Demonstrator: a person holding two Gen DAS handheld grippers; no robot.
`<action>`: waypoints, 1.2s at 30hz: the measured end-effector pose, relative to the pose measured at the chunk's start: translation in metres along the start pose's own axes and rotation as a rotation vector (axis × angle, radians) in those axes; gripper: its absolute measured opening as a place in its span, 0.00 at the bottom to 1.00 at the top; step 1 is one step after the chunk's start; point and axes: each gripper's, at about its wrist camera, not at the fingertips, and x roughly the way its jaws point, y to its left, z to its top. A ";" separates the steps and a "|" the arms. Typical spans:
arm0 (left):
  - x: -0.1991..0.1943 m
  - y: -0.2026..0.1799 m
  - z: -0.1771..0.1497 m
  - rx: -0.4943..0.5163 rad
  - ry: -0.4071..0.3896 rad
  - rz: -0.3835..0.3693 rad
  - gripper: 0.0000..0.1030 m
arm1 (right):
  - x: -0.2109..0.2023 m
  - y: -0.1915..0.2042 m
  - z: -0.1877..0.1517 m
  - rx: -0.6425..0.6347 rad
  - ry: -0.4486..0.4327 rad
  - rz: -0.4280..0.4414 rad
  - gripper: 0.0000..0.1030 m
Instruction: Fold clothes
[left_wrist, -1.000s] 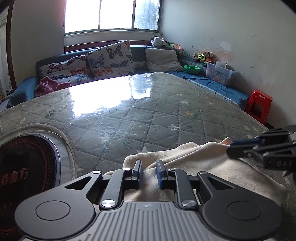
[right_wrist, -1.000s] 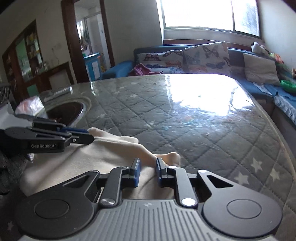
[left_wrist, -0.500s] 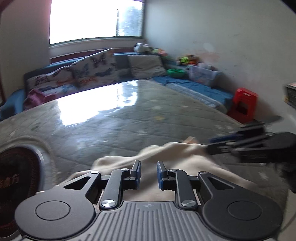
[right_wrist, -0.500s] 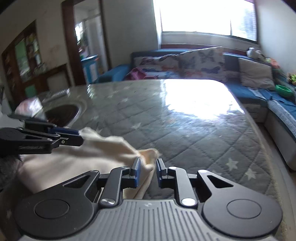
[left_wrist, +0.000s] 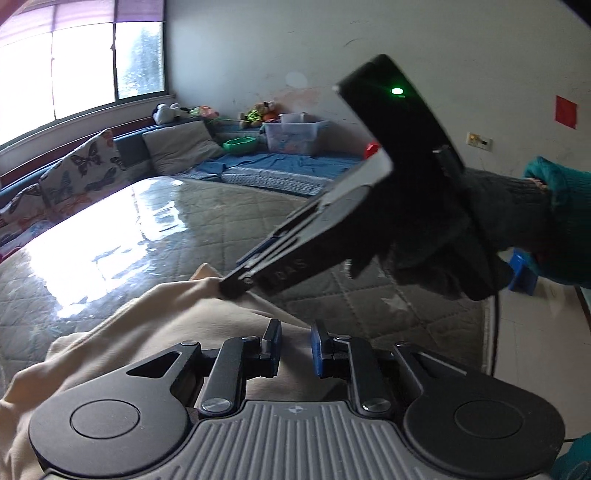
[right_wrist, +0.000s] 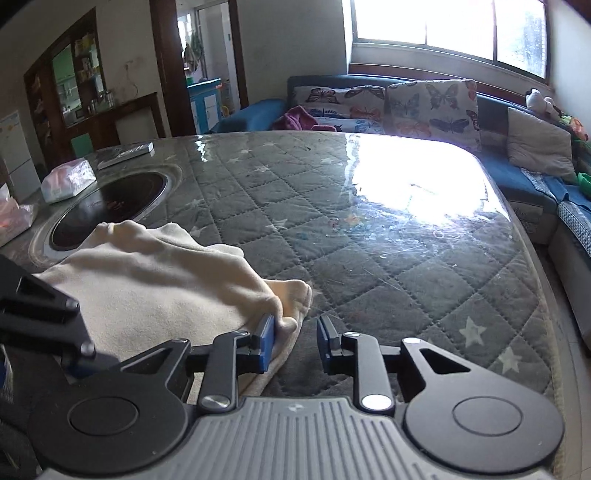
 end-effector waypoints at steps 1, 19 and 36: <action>0.001 -0.002 -0.001 0.007 0.001 -0.003 0.17 | 0.000 0.000 0.000 0.002 0.000 -0.001 0.23; -0.088 0.062 -0.039 -0.289 -0.107 0.272 0.20 | -0.041 0.043 0.008 0.000 -0.136 0.066 0.26; -0.137 0.118 -0.098 -0.528 -0.049 0.435 0.23 | -0.014 0.073 -0.021 -0.028 -0.136 0.124 0.45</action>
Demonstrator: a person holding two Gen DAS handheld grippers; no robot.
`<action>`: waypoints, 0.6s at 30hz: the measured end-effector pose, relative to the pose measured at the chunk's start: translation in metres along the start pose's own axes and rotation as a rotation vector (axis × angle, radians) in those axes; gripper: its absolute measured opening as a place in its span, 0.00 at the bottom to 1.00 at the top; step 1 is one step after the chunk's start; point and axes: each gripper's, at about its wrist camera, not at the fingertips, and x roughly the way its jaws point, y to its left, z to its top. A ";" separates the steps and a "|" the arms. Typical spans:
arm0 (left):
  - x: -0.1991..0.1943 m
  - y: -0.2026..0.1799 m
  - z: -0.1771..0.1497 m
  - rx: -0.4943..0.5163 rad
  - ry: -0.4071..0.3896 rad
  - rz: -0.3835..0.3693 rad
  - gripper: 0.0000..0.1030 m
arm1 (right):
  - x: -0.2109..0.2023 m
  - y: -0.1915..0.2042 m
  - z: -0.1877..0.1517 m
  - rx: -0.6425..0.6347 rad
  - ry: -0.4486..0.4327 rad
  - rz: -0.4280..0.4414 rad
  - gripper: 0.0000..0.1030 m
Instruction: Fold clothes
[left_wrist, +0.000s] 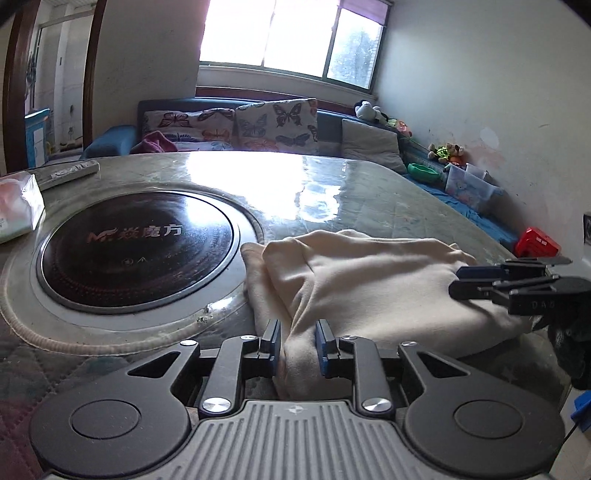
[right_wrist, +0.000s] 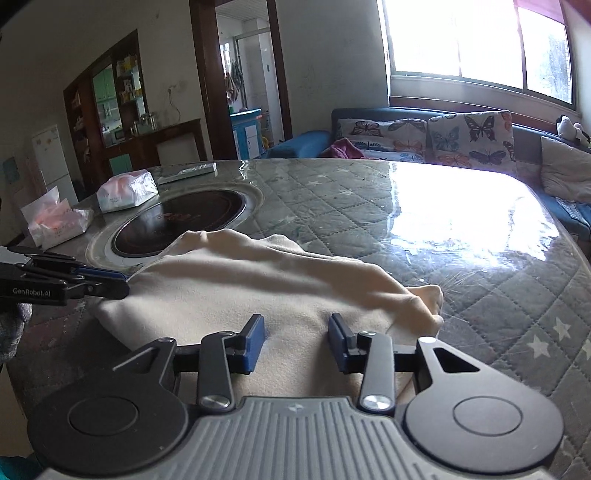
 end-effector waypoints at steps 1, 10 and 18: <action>0.000 -0.003 0.003 0.008 -0.009 0.001 0.22 | 0.000 0.001 -0.002 -0.005 -0.006 0.004 0.47; 0.033 -0.016 0.021 0.055 0.004 0.003 0.22 | 0.001 0.002 -0.005 -0.012 -0.018 0.028 0.57; 0.035 -0.006 0.024 0.040 0.009 0.037 0.24 | 0.003 0.004 -0.006 -0.020 -0.012 0.056 0.69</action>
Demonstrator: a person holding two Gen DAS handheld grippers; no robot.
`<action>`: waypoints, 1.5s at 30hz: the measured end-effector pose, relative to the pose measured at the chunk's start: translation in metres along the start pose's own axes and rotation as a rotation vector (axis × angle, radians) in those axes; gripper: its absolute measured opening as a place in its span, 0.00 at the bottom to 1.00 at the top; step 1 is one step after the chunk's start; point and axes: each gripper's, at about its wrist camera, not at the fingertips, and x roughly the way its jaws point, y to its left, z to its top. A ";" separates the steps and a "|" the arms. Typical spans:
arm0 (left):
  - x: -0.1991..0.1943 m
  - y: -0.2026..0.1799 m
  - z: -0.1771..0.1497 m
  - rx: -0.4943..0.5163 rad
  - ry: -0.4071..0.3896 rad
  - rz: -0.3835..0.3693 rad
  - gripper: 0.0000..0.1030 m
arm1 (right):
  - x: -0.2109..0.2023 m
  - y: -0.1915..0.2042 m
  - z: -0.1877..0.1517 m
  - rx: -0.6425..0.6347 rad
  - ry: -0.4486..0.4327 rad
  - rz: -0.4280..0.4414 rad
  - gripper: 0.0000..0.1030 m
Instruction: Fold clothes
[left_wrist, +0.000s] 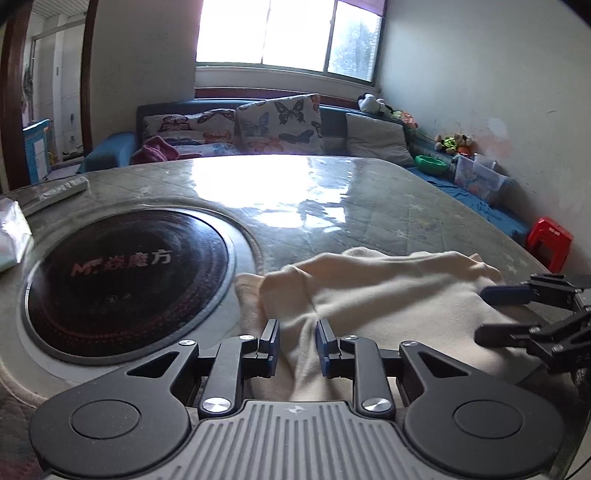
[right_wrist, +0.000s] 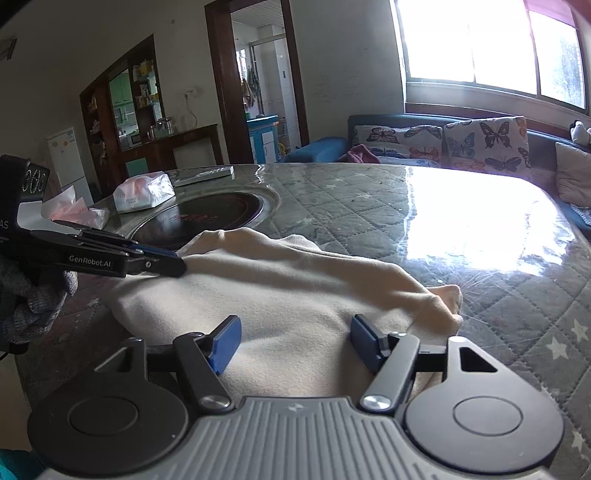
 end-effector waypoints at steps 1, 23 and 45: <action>0.000 0.000 0.003 0.005 -0.005 0.008 0.24 | 0.000 0.000 0.000 -0.002 0.001 0.003 0.71; 0.043 -0.002 0.017 0.127 -0.018 0.134 0.05 | 0.008 0.010 -0.002 -0.037 0.023 0.017 0.90; 0.068 -0.027 0.037 0.071 0.050 0.001 0.14 | 0.012 0.018 -0.004 -0.092 0.050 0.006 1.00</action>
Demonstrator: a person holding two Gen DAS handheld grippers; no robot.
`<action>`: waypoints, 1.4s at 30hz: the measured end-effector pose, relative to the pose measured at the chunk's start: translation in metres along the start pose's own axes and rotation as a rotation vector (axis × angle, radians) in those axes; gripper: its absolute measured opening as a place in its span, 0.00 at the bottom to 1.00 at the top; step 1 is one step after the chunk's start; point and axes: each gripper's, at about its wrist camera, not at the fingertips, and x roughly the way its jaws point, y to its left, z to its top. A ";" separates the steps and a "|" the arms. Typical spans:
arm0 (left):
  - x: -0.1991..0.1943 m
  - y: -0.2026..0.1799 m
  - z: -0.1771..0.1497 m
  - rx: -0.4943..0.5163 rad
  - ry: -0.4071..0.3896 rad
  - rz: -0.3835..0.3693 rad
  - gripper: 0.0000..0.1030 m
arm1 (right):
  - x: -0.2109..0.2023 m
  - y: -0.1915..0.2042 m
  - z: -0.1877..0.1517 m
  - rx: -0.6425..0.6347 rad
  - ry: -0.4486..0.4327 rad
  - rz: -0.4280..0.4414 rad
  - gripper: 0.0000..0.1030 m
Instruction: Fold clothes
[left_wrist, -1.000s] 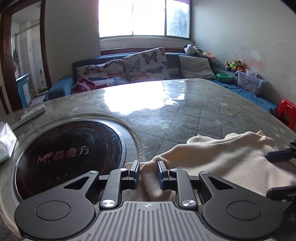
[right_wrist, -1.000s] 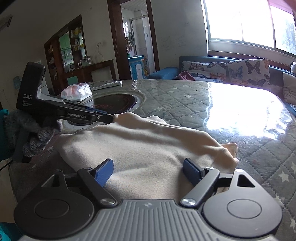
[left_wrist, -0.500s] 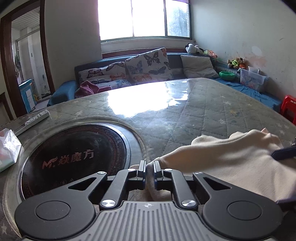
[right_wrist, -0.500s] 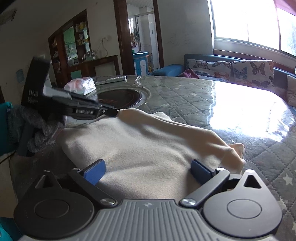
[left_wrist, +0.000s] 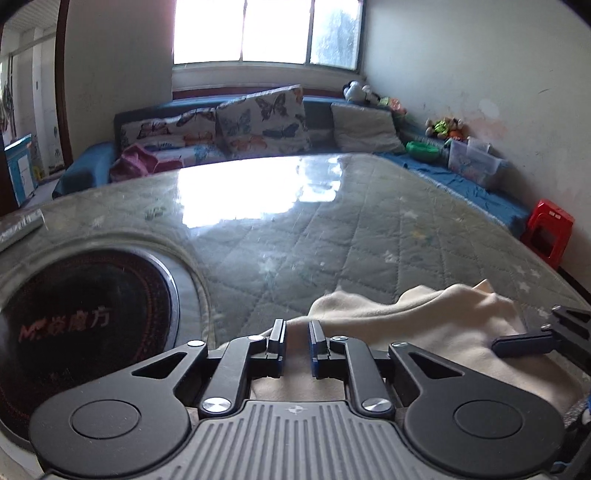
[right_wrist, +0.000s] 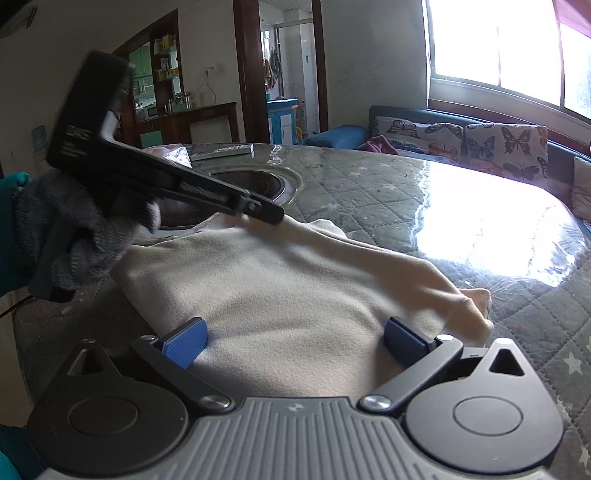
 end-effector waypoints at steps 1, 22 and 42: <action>0.002 0.001 -0.001 -0.003 0.003 0.005 0.14 | 0.000 -0.001 0.000 0.001 0.000 0.001 1.00; -0.029 0.000 -0.009 -0.020 -0.032 0.044 0.55 | 0.004 0.007 0.001 -0.028 0.010 -0.021 1.00; -0.078 0.019 -0.062 -0.087 -0.037 0.153 0.64 | -0.015 0.013 0.031 0.024 -0.014 -0.091 1.00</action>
